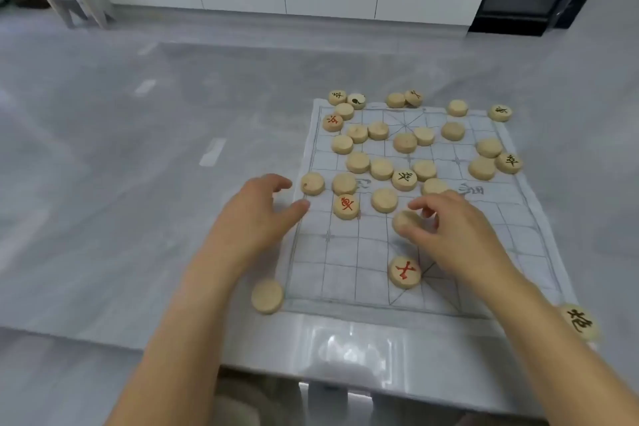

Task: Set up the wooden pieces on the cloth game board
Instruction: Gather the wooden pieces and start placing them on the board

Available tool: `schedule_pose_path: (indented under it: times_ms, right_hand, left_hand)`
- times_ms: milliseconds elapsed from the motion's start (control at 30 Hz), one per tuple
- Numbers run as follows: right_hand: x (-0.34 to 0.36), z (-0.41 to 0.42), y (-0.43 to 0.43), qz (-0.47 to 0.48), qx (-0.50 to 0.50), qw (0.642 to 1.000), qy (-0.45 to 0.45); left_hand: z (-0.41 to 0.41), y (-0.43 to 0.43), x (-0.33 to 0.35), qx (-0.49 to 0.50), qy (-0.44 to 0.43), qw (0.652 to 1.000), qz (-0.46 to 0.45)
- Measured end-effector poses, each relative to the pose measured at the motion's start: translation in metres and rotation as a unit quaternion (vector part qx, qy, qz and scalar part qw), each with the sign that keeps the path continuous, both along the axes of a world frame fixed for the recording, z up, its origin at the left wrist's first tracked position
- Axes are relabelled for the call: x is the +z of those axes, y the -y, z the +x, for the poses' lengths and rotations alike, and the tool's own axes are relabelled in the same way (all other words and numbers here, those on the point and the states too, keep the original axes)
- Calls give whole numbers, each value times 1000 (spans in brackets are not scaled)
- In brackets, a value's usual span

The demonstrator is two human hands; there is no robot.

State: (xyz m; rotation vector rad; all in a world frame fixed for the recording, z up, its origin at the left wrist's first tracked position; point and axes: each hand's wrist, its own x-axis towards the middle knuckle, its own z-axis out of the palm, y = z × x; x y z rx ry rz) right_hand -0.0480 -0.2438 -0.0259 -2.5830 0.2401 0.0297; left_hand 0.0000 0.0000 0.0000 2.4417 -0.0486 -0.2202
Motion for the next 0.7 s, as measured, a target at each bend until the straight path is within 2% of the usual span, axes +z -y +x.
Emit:
schedule_pose_path:
  times_ms: [133,233,467,500,567,633,700]
  right_hand:
    - [-6,0,-1,-86,-30,996,-1]
    - [-9,5,-6,-150,-15,988,-20]
    - [-11,10,-7,-104,5,994,20]
    - [-9,8,-7,-58,2,998,32]
    - [-3,6,-9,108,-15,993,46]
    - [4,3,-13,311,-19,949,39]
    - [9,1,-14,465,-21,885,20]
  left_hand:
    - [-3,-11,-7,-6,14,996,83]
    - [-1,-10,-6,2,30,997,78]
    - [2,10,-11,-12,70,995,74]
    - [2,12,-13,-18,75,994,73]
    - [1,14,-15,-32,83,993,77]
    - [-1,17,-16,-55,90,990,92]
    - [-3,19,-17,-72,96,987,103]
